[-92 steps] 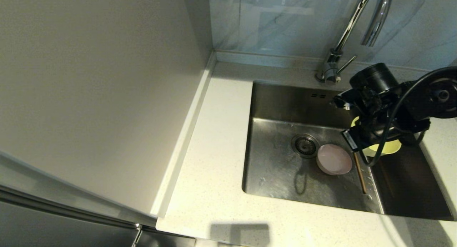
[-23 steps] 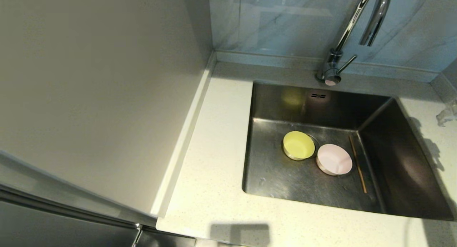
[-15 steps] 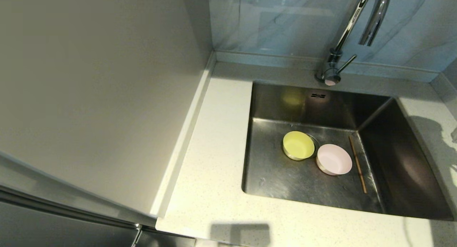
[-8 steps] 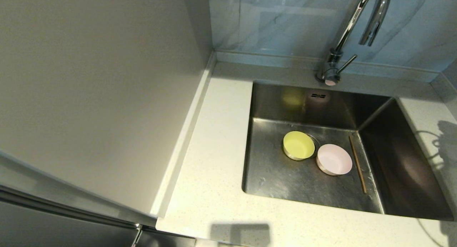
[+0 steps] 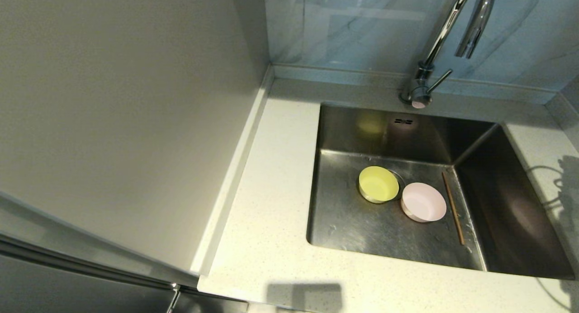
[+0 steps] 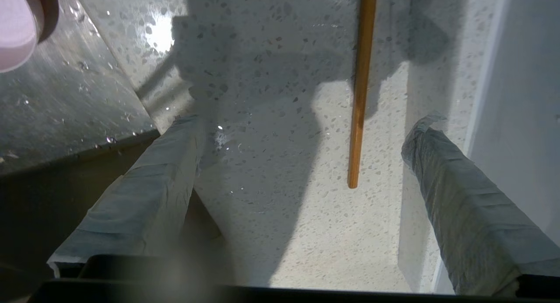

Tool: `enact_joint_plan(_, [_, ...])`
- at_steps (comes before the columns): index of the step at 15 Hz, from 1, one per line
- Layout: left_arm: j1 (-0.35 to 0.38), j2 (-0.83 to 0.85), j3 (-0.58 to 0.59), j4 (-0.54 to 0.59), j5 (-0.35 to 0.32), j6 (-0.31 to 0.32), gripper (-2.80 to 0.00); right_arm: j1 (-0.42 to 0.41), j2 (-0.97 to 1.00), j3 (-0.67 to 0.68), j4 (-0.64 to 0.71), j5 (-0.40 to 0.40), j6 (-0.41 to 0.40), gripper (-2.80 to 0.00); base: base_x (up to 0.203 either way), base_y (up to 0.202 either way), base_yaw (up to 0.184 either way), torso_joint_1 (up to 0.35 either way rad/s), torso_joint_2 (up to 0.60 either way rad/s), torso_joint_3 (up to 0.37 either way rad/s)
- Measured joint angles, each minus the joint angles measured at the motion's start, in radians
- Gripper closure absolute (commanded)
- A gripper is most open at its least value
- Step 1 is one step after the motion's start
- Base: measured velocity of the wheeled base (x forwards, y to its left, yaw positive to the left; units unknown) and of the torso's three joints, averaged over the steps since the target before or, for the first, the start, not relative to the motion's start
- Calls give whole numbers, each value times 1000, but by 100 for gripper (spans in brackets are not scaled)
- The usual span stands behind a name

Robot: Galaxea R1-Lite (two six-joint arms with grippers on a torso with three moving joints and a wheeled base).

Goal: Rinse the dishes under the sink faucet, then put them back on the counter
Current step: Put the chopsticks into the sink

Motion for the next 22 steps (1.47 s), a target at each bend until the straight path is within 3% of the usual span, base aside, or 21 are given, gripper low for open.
enact_joint_plan(9, [0, 0, 0, 0, 0, 0, 0, -39, 53, -11, 11, 16, -155, -280, 0, 0, 0, 0, 0, 0])
enact_joint_plan(12, [0, 0, 0, 0, 0, 0, 0, -61, 68, -13, 13, 60, -202, -280, 0, 0, 0, 0, 0, 0])
enact_joint_plan(22, [0, 0, 0, 0, 0, 0, 0, -58, 86, 40, 19, 100, -242, -280, 0, 0, 0, 0, 0, 0])
